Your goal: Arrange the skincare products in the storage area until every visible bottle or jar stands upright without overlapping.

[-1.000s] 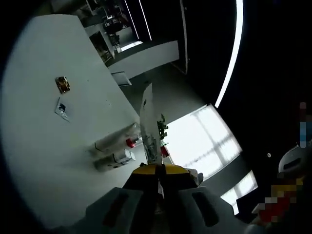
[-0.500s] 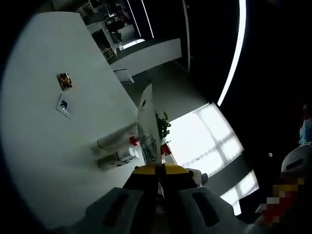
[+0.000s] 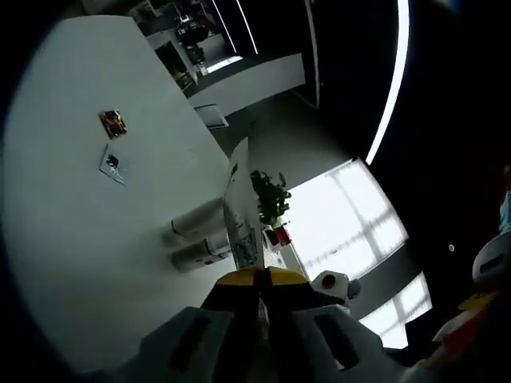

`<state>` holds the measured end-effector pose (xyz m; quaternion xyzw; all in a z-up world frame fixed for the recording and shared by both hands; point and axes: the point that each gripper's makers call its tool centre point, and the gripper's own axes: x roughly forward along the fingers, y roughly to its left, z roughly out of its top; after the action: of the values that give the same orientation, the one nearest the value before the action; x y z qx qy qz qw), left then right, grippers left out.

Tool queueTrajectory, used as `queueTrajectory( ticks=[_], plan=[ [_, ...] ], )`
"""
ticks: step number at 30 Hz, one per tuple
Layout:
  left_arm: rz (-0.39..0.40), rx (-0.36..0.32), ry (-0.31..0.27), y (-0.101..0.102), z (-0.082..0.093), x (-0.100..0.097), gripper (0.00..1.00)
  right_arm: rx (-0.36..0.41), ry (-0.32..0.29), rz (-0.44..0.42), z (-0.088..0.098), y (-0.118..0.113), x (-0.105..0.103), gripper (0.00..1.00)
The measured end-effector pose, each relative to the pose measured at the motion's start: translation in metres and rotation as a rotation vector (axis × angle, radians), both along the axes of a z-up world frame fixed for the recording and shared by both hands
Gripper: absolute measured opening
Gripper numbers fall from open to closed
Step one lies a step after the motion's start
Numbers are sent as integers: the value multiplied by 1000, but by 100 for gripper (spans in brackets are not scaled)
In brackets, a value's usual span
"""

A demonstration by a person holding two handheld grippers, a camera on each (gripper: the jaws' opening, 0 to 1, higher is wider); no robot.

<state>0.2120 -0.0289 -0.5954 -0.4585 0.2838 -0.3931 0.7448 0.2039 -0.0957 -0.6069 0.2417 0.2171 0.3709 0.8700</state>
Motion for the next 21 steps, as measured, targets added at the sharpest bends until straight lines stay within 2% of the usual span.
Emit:
queueTrajectory(
  ticks=[10,21],
  plan=[
    [-6,43,36,1,-26,10,0,-69,5,-51,-8,-20,2,100],
    [-3,88,77,-8,-52,15,0,-168,6,-103,-19,-51,3,100]
  ],
)
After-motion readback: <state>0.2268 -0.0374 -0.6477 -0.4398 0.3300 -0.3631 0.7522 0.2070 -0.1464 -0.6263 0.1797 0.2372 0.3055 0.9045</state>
